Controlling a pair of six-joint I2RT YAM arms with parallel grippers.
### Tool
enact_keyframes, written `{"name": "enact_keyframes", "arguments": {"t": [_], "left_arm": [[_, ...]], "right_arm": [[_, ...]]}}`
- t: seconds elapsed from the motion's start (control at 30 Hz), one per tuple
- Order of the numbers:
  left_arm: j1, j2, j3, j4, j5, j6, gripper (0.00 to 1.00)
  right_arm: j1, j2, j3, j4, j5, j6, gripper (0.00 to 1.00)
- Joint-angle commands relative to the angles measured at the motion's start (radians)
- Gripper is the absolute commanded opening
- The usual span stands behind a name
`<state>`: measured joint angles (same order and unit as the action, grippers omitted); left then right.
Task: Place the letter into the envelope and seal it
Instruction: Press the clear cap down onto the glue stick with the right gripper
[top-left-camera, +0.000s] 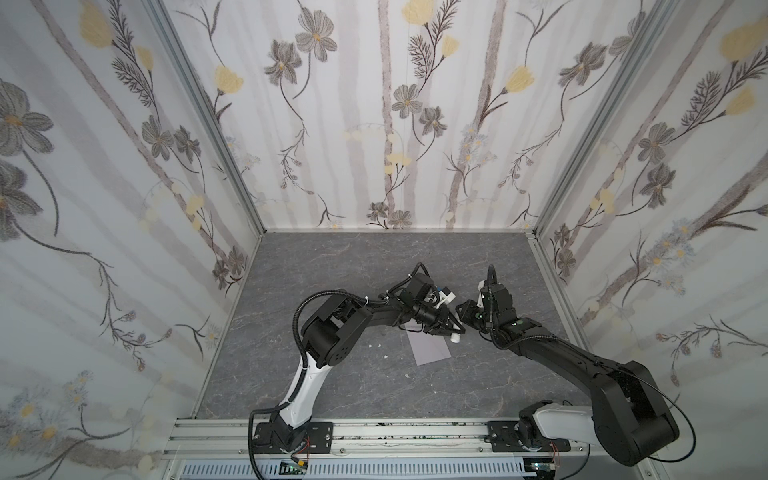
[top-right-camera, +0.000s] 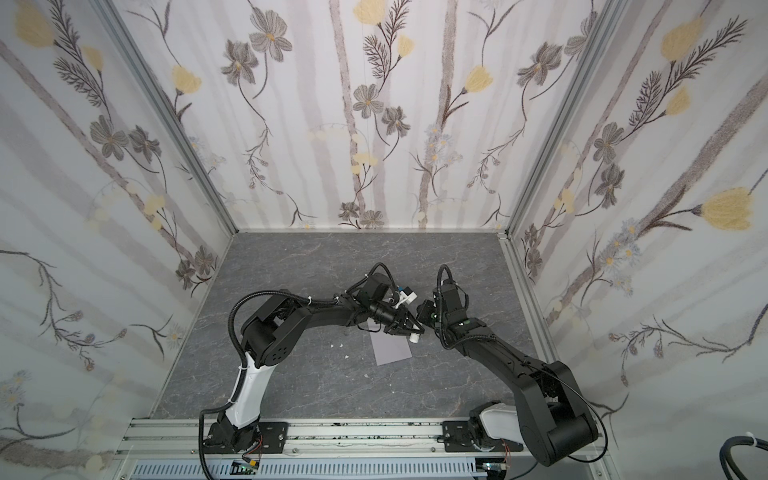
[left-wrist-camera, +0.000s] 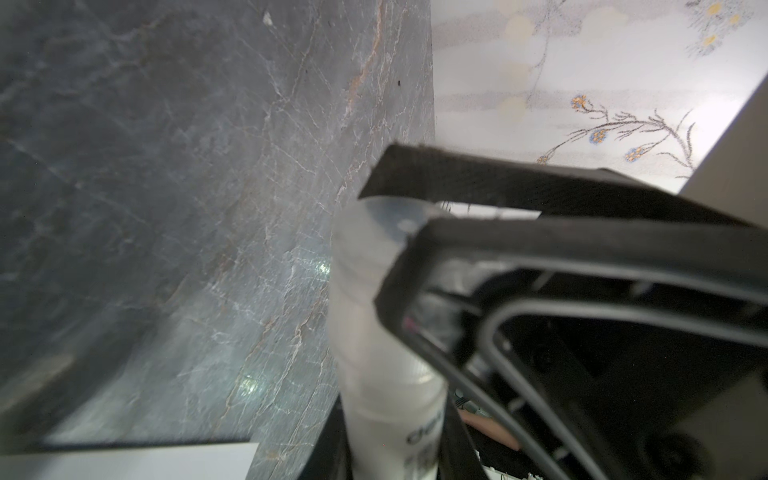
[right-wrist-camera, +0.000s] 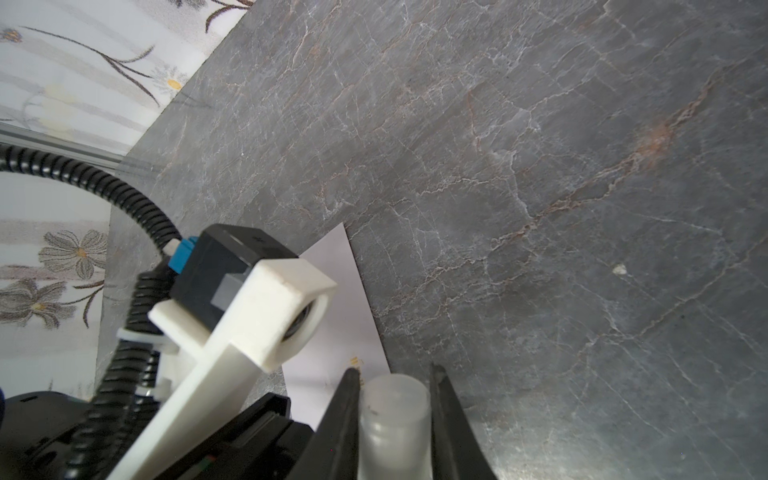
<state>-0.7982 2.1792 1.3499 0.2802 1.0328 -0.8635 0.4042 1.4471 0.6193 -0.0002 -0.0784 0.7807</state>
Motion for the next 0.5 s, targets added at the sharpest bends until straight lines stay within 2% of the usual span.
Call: {"name": "enact_keyframes", "arguments": {"t": [0.0, 0.47], "left_arm": [[0.019, -0.019, 0.001, 0.103, -0.119, -0.003, 0.00], [0.033, -0.038, -0.009, 0.103, -0.140, 0.006, 0.00]], "right_arm": [[0.014, -0.004, -0.006, -0.113, -0.116, 0.009, 0.23], [0.040, -0.017, -0.015, -0.108, -0.118, 0.031, 0.22]]}}
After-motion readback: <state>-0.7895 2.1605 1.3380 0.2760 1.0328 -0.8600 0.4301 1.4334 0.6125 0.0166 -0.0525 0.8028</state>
